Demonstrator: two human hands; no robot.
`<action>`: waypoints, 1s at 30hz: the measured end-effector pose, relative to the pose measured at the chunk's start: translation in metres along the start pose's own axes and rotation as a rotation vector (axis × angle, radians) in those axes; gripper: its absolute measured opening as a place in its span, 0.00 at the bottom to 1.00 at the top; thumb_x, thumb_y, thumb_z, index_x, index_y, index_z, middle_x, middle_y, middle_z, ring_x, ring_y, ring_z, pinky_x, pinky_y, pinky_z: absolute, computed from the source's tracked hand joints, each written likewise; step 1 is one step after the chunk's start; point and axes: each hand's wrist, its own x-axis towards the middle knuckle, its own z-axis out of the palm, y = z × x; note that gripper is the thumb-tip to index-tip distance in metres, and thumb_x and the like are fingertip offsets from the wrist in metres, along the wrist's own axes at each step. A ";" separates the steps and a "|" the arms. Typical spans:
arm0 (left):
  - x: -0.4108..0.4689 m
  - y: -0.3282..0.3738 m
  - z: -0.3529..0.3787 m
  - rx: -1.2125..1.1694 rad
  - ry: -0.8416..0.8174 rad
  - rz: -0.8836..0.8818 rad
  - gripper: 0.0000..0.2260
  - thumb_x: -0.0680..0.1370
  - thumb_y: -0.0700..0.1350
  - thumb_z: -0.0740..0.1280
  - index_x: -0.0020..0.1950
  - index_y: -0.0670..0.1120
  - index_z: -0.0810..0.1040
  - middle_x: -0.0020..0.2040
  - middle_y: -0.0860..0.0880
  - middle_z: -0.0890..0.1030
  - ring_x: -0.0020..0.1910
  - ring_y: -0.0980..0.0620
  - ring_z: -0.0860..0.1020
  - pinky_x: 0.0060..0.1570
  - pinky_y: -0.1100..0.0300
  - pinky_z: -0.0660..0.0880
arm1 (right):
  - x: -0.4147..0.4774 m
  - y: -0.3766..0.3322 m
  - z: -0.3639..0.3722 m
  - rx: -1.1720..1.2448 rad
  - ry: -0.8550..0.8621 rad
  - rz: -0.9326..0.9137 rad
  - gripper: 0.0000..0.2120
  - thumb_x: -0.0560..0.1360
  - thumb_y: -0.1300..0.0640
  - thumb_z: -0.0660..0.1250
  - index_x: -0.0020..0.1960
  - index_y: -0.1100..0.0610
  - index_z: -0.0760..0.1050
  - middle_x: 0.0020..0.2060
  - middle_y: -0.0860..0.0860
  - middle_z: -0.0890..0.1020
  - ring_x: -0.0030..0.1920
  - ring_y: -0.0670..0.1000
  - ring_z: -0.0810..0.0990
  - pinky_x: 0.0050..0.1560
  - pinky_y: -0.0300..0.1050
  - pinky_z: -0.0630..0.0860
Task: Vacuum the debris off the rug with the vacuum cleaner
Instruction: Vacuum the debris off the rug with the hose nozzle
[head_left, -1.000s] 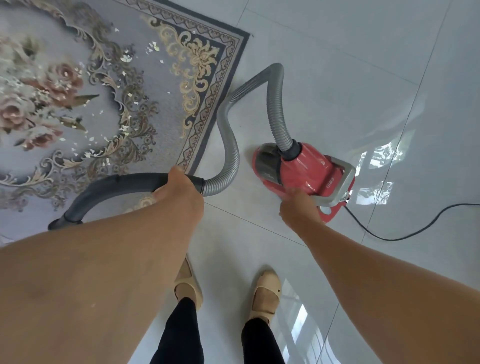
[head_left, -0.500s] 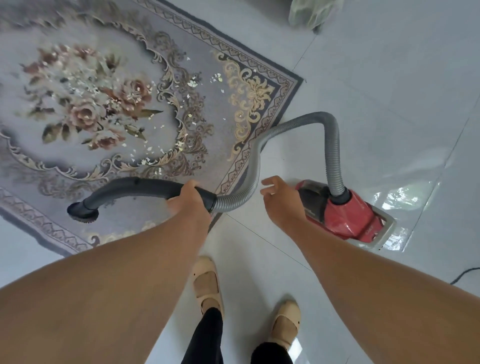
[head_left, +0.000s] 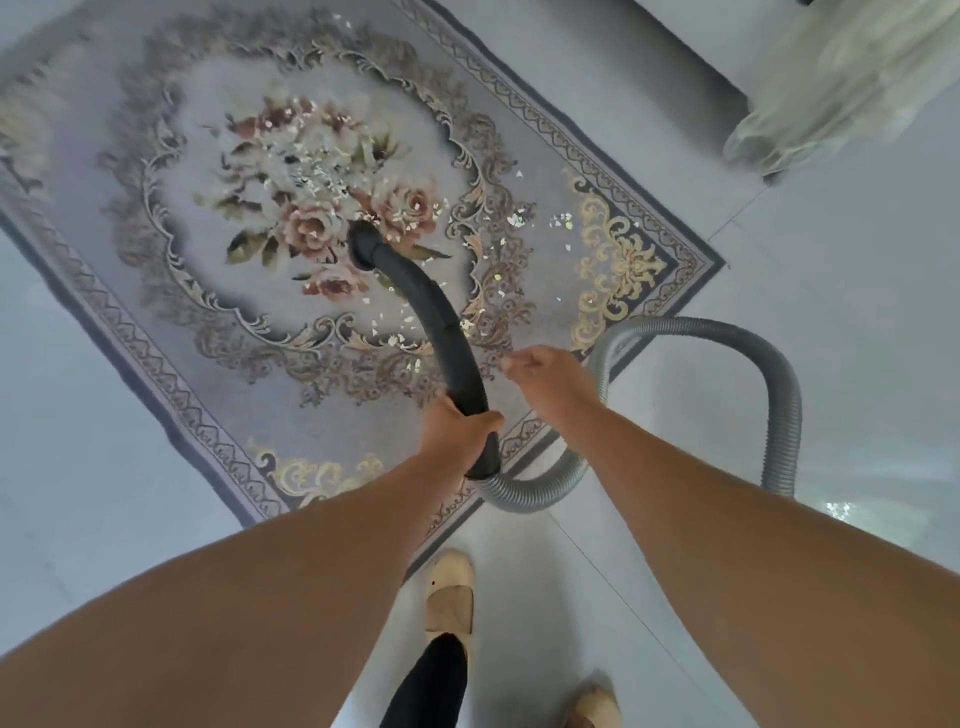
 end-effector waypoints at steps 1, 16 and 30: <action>-0.001 0.000 0.000 0.031 -0.025 0.013 0.17 0.68 0.39 0.75 0.53 0.44 0.73 0.46 0.46 0.80 0.45 0.47 0.79 0.48 0.52 0.78 | 0.002 -0.007 0.002 -0.017 -0.038 0.003 0.12 0.80 0.49 0.61 0.54 0.56 0.78 0.41 0.50 0.78 0.37 0.47 0.75 0.37 0.39 0.70; 0.024 0.009 -0.003 -0.012 -0.407 -0.068 0.20 0.74 0.39 0.73 0.62 0.49 0.71 0.53 0.50 0.80 0.51 0.52 0.78 0.45 0.59 0.76 | 0.056 -0.020 0.033 0.274 -0.490 0.248 0.13 0.77 0.47 0.67 0.44 0.57 0.76 0.36 0.53 0.81 0.37 0.53 0.78 0.47 0.48 0.76; 0.083 0.090 0.089 -0.154 -0.184 -0.208 0.16 0.84 0.41 0.56 0.72 0.42 0.68 0.64 0.42 0.78 0.61 0.42 0.78 0.61 0.51 0.75 | 0.165 0.026 -0.060 -0.187 -0.182 0.189 0.21 0.76 0.43 0.65 0.55 0.61 0.76 0.43 0.57 0.83 0.40 0.56 0.81 0.44 0.50 0.77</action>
